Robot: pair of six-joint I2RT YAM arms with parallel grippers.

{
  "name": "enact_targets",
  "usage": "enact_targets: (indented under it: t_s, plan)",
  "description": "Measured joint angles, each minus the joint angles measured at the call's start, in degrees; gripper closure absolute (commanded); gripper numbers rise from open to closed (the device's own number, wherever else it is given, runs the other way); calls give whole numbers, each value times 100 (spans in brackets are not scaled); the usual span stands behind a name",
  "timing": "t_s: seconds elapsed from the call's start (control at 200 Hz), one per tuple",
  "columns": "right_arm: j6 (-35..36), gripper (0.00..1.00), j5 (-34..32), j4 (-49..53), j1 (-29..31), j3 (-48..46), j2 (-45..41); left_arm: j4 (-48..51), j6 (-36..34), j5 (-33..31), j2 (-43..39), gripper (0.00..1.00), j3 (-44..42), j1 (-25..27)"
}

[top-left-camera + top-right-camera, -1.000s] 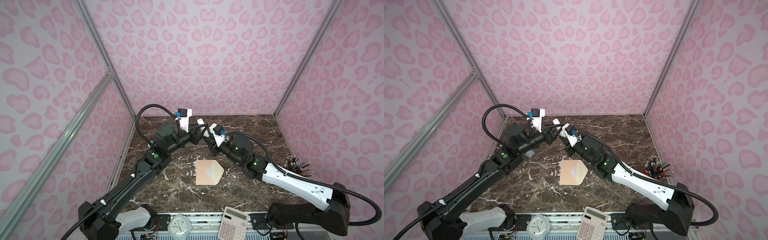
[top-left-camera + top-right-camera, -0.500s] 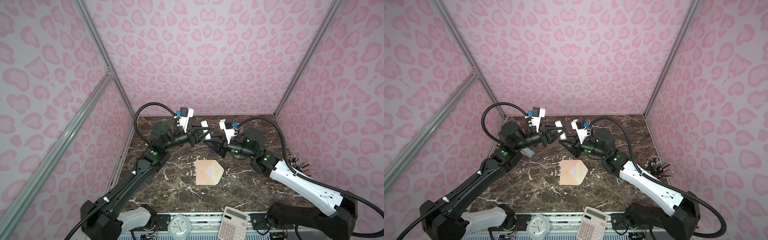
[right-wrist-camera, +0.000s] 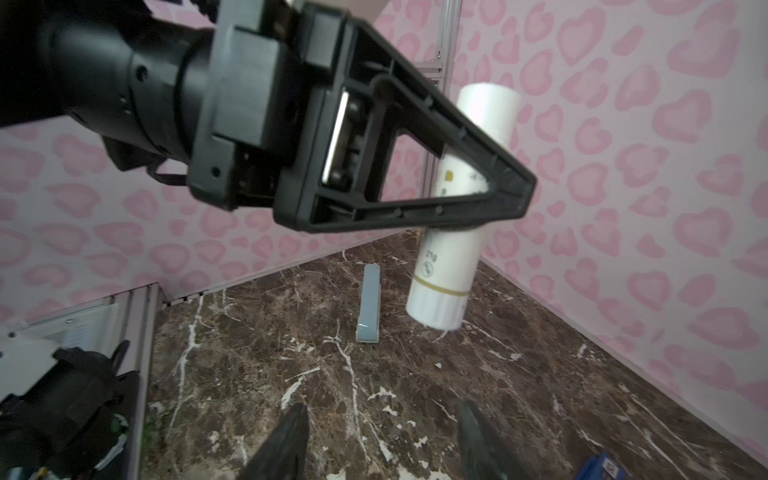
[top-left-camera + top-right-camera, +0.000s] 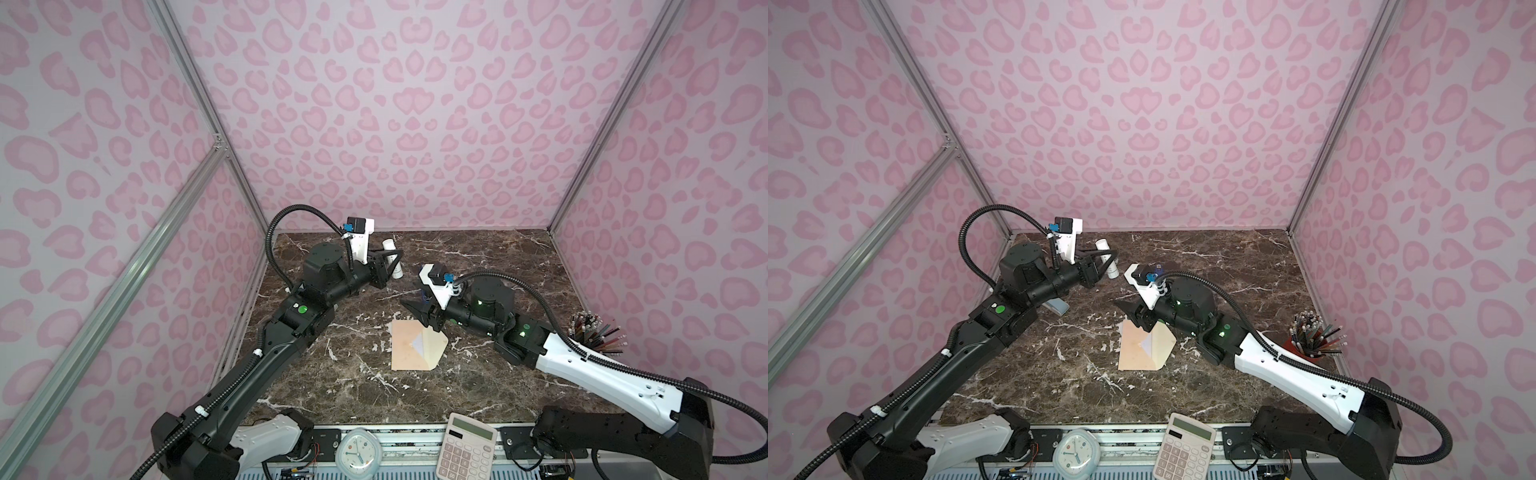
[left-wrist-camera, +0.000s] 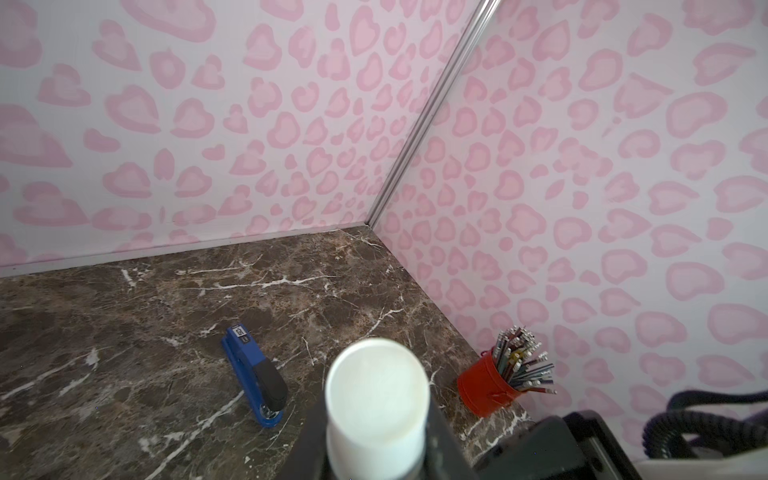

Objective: Place the letter into the envelope and seal it

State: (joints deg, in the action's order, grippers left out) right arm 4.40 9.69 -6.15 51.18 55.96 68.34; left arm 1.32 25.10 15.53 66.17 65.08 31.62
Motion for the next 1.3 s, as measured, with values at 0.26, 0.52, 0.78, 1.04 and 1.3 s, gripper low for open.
enact_targets:
  t_s: [0.26, 0.52, 0.78, 1.04, 1.3]
  plan:
    - [284, 41, -1263, -817, 247, 157, 612, -20, 258, -577, -26, 96, -131, 72]
    - [216, 42, -1373, -1200, 354, 492, 1163, -181, 382, -765, 55, 96, -131, 179]
    - [70, 57, -1469, -1329, 356, 564, 1368, -232, 380, -807, 79, 96, -131, 254]
    - [-79, 74, -1637, -1364, 315, 564, 1456, -238, 380, -804, 151, 97, -129, 256]
    - [-175, 87, -1672, -1366, 284, 564, 1458, -286, 380, -802, 186, 97, -129, 258]
